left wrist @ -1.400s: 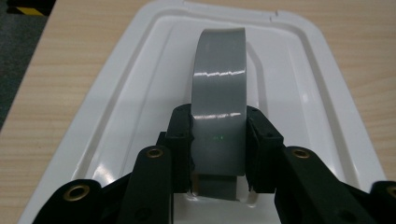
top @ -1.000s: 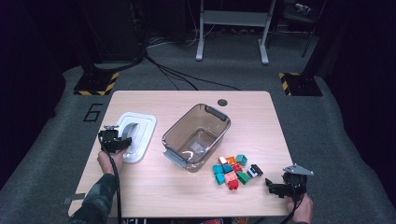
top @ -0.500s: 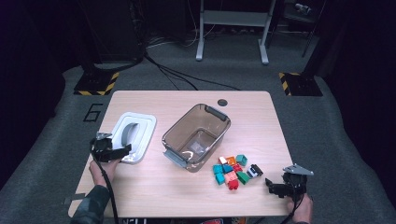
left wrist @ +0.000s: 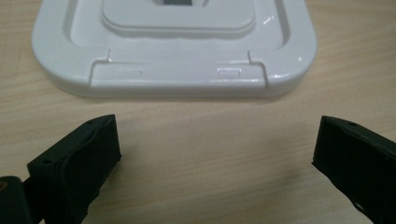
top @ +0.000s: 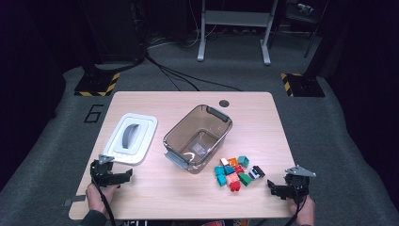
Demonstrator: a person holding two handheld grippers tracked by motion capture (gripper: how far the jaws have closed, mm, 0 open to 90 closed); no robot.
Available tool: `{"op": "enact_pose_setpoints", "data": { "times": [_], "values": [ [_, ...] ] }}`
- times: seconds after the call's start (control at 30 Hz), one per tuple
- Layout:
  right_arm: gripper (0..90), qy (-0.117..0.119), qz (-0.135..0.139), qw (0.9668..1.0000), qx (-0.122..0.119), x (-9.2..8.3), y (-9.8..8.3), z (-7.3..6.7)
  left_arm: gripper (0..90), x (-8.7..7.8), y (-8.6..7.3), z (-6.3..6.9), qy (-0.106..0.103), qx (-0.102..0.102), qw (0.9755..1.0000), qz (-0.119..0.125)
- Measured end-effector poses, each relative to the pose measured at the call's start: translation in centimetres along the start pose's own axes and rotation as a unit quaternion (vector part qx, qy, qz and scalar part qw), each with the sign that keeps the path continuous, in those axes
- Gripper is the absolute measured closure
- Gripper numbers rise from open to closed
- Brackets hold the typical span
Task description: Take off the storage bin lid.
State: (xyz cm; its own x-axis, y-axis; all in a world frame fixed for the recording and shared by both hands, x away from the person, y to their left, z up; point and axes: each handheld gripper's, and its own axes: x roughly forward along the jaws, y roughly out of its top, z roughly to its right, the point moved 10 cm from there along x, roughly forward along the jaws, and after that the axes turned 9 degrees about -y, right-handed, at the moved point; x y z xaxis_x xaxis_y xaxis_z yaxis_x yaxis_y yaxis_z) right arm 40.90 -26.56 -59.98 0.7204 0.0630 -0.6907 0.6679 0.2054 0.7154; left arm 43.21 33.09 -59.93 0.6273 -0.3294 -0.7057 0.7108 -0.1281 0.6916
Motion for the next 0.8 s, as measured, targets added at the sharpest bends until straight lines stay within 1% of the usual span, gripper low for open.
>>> {"op": "enact_pose_setpoints", "data": {
  "times": [0.03, 0.07, 0.1, 0.13, 0.23, 0.3, 0.33, 0.47, 0.5, 0.57, 0.67, 0.7, 0.8],
  "values": [
    [0.0, 0.0, -0.001, 1.0, 0.001, -0.01, 0.0, -0.01, 0.3, -0.07, -0.17, 0.03, 0.002, 0.007, 1.0, -0.005],
    [0.0, 0.0, 0.0, 1.0, 0.0, -0.01, 0.0, -0.01, 0.2, 0.0, -0.21, 0.01, 0.01, 0.013, 0.9999, -0.002],
    [0.0, 0.002, 0.001, 1.0, -0.002, 0.0, 0.01, 0.04, 0.1, -0.04, -0.33, 0.05, 0.011, 0.016, 0.9998, -0.005],
    [0.0, 0.002, 0.0, 1.0, -0.001, -0.05, -0.04, 0.01, 0.1, 0.0, -0.32, 0.07, 0.014, 0.016, 0.9998, 0.006],
    [0.0, 0.008, 0.002, 0.9999, -0.008, -0.26, -0.22, -0.05, 0.1, -0.21, -0.58, 0.12, 0.013, 0.022, 0.9996, 0.013],
    [0.0, 0.011, 0.004, 0.9998, -0.013, -0.34, -0.27, -0.08, 0.1, -0.32, -0.71, 0.16, 0.012, 0.022, 0.9996, 0.013],
    [0.0, 0.01, 0.004, 0.9999, -0.011, -0.37, -0.29, -0.11, 0.1, -0.27, -0.66, 0.27, 0.012, 0.016, 0.9996, 0.02],
    [0.0, 0.01, 0.005, 0.9998, -0.014, -0.34, -0.26, -0.07, 0.1, -0.33, -0.76, 0.29, 0.008, 0.02, 0.9996, 0.017],
    [0.0, 0.01, 0.005, 0.9998, -0.015, -0.32, -0.25, -0.03, 0.1, -0.38, -0.82, 0.25, 0.007, 0.024, 0.9996, 0.013],
    [0.0, 0.006, 0.001, 1.0, -0.006, -0.36, -0.31, -0.08, 0.1, -0.38, -0.83, 0.26, 0.006, 0.025, 0.9996, 0.013],
    [0.0, 0.005, 0.004, 0.9999, -0.009, -0.33, -0.28, 0.0, 0.2, -0.38, -0.83, 0.26, 0.006, 0.025, 0.9996, 0.013],
    [0.0, 0.006, 0.006, 0.9999, -0.013, -0.32, -0.26, 0.07, 0.2, -0.34, -0.78, 0.3, 0.006, 0.022, 0.9996, 0.017],
    [0.0, -0.006, 0.006, 0.9999, -0.009, -0.29, -0.2, 0.38, 0.2, -0.35, -0.82, 0.29, 0.007, 0.023, 0.9996, 0.014]
  ]
}}
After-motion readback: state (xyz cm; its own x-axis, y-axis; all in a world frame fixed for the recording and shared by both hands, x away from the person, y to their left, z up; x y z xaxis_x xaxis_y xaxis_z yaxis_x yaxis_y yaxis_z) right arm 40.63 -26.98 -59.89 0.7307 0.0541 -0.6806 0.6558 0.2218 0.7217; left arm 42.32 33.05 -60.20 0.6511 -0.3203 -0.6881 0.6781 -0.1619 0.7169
